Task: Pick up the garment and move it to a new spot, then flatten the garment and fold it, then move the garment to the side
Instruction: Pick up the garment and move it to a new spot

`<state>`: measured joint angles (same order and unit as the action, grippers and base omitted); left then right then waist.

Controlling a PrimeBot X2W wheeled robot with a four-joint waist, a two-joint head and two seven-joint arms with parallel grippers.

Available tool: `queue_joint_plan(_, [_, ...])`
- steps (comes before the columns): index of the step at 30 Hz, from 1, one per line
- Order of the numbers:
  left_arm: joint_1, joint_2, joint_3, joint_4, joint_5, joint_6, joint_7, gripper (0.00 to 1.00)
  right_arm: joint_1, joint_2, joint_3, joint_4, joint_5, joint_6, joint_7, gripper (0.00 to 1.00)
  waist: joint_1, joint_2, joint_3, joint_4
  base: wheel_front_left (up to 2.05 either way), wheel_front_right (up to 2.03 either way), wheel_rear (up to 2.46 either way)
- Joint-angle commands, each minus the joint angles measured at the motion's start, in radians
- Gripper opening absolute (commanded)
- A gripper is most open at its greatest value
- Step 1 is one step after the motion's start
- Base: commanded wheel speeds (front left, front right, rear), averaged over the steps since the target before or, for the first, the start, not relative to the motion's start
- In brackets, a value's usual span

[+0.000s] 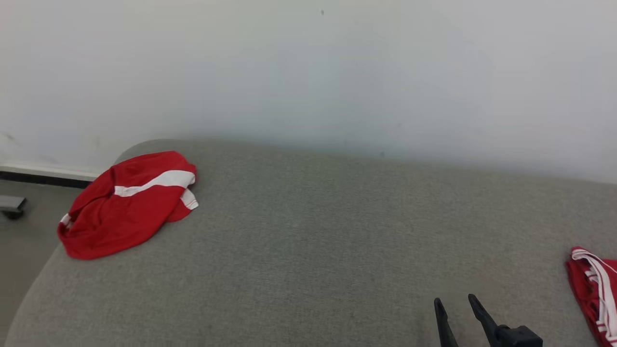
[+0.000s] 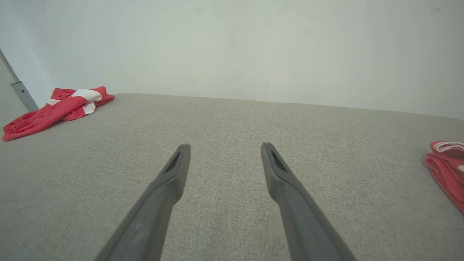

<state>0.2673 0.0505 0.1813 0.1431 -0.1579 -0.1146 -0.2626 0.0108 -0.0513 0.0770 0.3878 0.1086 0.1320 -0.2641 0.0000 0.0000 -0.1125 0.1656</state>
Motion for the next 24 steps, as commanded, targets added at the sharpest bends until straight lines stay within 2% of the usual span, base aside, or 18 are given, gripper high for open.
queue_joint_plan(1, [0.016, -0.001, 0.010, -0.004, 0.013, -0.005, -0.003, 1.00, 0.012, 0.002, 0.004, -0.003, 0.011, -0.003, 0.000, 1.00, 0.0000, 0.0000, -0.012, 0.105, 0.00, 0.00, 0.00])
queue_joint_plan(13, [0.022, 0.007, 0.043, -0.005, 0.027, -0.014, -0.003, 1.00, 0.019, 0.001, 0.025, -0.005, 0.053, -0.003, 0.000, 1.00, 0.0000, 0.0000, -0.023, 0.239, 0.00, 0.00, 0.00])
queue_joint_plan(24, [0.034, 0.004, 0.071, -0.016, 0.023, -0.015, -0.003, 1.00, -0.003, 0.001, 0.049, 0.000, 0.057, -0.003, 0.000, 1.00, 0.0000, 0.0000, -0.012, 0.261, 0.00, 0.00, 0.00])
